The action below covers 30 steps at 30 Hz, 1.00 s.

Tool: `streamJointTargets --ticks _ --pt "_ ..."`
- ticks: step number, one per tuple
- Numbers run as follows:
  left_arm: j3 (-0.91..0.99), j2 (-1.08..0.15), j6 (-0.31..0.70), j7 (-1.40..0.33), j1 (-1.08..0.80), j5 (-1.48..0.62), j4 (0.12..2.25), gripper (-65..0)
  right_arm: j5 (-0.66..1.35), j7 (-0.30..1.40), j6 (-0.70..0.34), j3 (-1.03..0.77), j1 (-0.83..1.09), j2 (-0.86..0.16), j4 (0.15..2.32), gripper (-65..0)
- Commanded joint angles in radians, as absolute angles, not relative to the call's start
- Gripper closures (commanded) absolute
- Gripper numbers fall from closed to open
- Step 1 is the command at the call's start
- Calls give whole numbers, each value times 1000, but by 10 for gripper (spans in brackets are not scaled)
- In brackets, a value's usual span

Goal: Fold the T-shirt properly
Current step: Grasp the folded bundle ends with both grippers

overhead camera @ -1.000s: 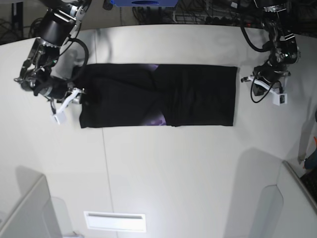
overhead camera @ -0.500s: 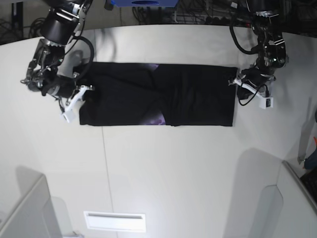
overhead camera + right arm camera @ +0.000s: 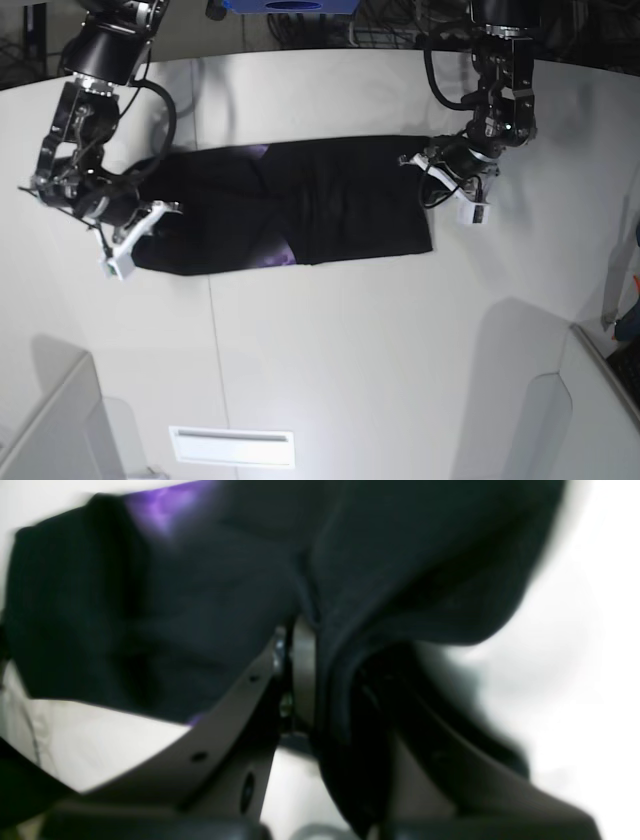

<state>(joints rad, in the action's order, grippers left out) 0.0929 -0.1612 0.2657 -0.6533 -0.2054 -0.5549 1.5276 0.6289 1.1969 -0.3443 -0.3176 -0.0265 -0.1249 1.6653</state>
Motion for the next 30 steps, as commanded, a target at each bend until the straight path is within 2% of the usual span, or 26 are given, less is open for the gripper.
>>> streamJointTargets --ticks 1,10,18,30 --pt "73 -162 260 -711 -213 -533 1531 0 647 1185 -315 -291 -28 -131 1712 0" --pt "58 -157 260 -711 -202 -533 1534 0 647 1193 -191 -62 13 -25 1896 0" --pt "59 -159 260 -711 -209 -533 1535 0 645 1171 -96 85 -7 64 1888 0" --pt "67 -162 260 -713 -214 -533 1535 0 645 1027 28 283 -73 61 1715 0"
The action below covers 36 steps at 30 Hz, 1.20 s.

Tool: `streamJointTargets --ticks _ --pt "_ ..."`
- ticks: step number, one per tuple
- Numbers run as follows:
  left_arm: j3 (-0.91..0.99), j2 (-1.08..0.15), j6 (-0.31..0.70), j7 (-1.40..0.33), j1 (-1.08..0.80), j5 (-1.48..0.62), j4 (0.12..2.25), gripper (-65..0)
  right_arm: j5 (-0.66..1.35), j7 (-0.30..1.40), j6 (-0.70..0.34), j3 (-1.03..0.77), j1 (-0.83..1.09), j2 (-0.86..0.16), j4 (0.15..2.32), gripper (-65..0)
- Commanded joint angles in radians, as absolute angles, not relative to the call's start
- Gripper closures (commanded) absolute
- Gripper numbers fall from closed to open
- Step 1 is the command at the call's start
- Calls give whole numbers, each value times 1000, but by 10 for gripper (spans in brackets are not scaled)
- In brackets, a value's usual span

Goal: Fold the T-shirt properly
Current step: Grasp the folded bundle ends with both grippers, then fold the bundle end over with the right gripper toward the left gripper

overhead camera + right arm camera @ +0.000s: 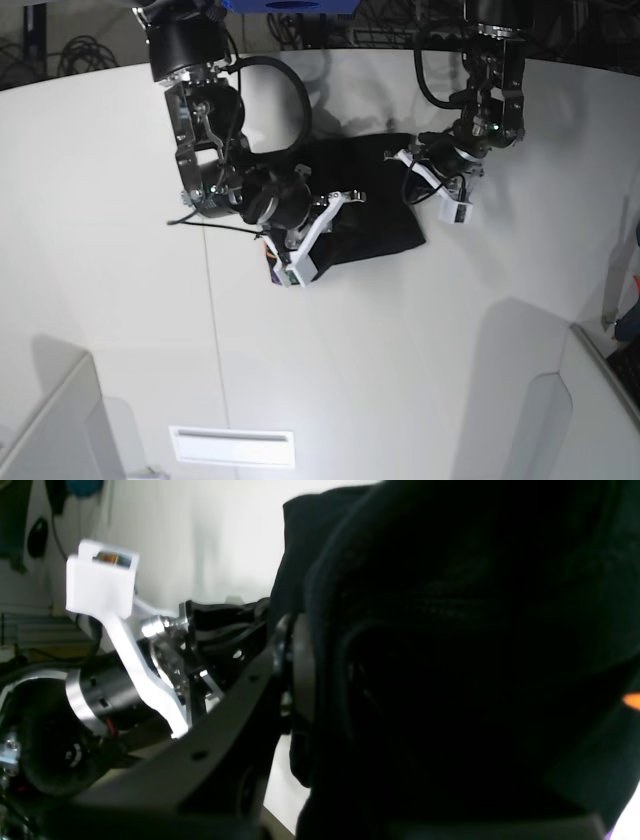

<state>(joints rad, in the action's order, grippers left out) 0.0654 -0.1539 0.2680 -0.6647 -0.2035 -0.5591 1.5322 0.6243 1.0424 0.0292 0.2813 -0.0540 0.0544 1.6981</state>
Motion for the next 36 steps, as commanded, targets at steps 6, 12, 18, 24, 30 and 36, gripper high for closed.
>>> streamJointTargets --ticks 6,12,18,24,30,36 --pt "116 -173 260 -714 -214 -538 1538 0 647 981 73 340 -101 65 1641 0" --pt "139 -186 260 -714 -242 -538 1583 0 647 963 76 346 -111 70 1593 0" --pt "148 -186 260 -714 -260 -538 1592 0 648 952 76 346 -122 71 1590 0" --pt "156 -214 260 -716 -337 -541 1669 0 651 949 76 346 -122 77 1550 0" --pt "337 -209 265 -716 -536 -541 1891 0 653 949 77 344 -117 97 1549 -89" --pt "507 -214 266 -716 -618 -541 1914 0 653 951 77 346 -116 107 1550 -320"
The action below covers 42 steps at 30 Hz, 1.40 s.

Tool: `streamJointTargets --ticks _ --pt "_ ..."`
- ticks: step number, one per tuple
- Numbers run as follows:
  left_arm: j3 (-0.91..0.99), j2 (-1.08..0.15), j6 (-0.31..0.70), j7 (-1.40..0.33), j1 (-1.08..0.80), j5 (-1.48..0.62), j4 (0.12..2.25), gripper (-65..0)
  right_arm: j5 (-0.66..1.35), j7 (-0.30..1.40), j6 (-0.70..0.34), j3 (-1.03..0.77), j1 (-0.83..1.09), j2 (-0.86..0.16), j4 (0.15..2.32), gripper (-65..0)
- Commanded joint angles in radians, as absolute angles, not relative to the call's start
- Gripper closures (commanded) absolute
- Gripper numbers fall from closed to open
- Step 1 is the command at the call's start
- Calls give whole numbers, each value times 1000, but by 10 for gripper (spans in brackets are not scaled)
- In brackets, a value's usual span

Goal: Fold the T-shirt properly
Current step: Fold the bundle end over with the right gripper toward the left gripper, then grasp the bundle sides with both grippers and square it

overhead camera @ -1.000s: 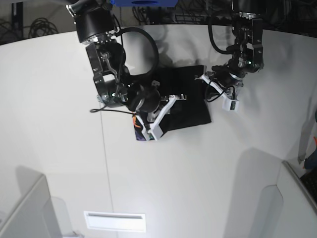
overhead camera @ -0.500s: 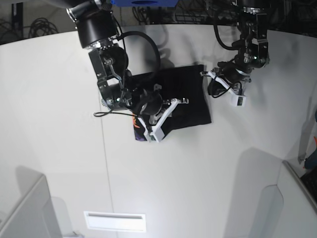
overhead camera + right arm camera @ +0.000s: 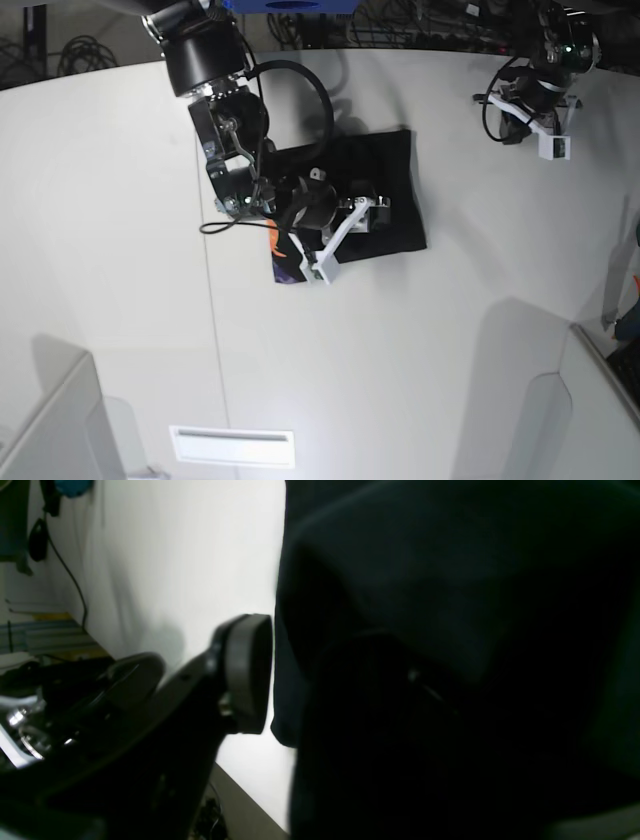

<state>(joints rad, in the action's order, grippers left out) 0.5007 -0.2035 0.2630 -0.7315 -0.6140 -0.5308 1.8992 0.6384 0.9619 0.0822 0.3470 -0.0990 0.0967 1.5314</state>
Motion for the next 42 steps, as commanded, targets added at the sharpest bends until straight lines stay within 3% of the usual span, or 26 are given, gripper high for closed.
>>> streamJointTargets --ticks 1,17,21,26,28,31,38,42 --pt "535 -213 266 -716 -625 -541 1914 0 653 952 77 346 -108 107 1558 -318" --pt "631 -208 266 -716 -621 -542 1914 0 653 911 77 657 -180 122 1526 -318" --pt "633 -213 266 -716 -621 -542 1914 0 653 911 77 765 -200 108 1633 -318" --pt "633 -211 266 -716 -621 -542 1914 0 648 905 88 705 -171 -2 1822 -315" --pt "627 -208 272 -716 -622 -549 1917 0 648 906 114 619 -145 -22 1822 -255" --pt "622 -208 354 -716 -628 -674 1929 0 651 901 101 481 -82 -54 1824 0" --pt "628 -209 397 -840 -561 -1132 1934 0 651 808 16 234 111 -162 1916 0" --pt "572 -206 395 -843 -486 -1185 1934 -383 651 799 -24 209 153 -209 1916 0"
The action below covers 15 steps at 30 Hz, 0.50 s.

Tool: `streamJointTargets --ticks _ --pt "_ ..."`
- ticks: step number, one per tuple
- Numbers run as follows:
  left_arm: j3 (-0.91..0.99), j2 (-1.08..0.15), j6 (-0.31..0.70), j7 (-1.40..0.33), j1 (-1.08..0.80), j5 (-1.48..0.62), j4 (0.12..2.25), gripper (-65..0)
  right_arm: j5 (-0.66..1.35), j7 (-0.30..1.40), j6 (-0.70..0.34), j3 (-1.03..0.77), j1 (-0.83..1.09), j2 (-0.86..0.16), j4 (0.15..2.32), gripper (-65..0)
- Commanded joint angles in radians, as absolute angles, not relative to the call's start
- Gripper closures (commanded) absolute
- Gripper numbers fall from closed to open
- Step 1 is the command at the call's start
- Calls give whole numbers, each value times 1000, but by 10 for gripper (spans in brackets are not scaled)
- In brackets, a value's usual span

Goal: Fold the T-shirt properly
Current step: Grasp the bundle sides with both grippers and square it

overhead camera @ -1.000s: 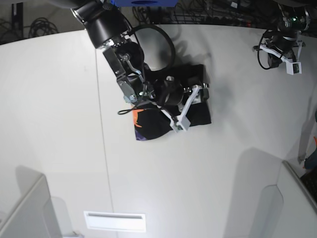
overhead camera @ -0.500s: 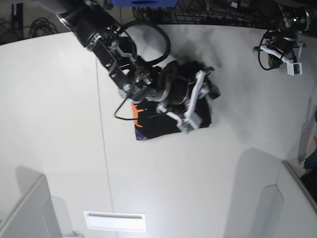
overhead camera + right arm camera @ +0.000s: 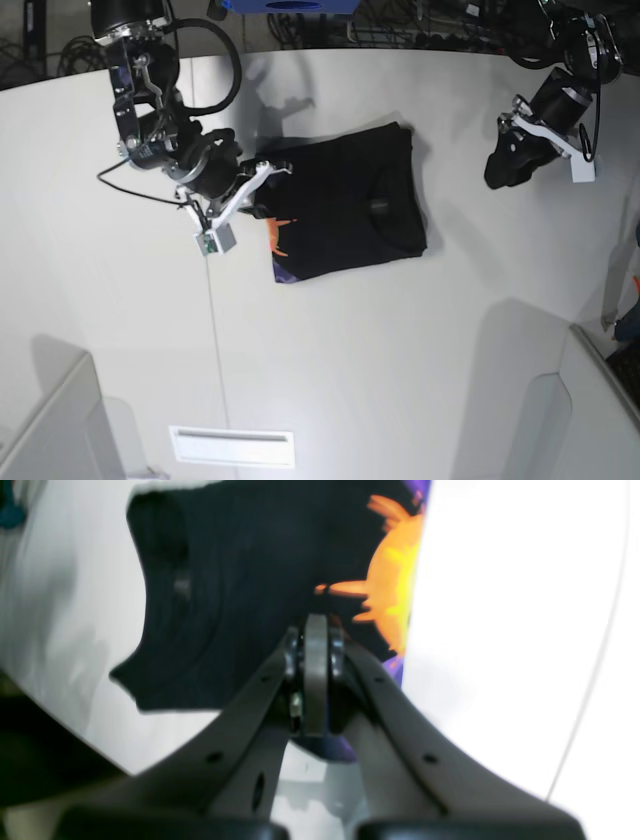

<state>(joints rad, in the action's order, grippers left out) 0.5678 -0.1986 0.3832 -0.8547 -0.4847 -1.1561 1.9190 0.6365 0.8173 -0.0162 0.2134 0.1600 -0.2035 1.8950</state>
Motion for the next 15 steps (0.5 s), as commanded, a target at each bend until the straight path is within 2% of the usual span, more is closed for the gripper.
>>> streamJointTargets --ticks 1,4,5,8,12,15 --pt "538 -206 394 -843 -464 -1187 1933 -464 651 799 -30 209 162 -222 1916 0" --pt "453 -206 392 -843 -403 -1187 1900 -619 651 797 -36 202 182 -245 1916 0" --pt "432 -206 392 -843 -383 -1187 1877 -643 651 797 -36 193 183 -245 1916 0" --pt "375 -189 383 -843 -325 -1187 1785 -650 651 797 -36 159 203 -245 1916 0" --pt "331 -176 272 -843 -283 -1187 1682 -650 651 797 -38 117 213 -245 1916 0" --pt "306 -176 229 -842 -271 -1185 1656 -650 651 797 -38 119 220 -246 1916 0"
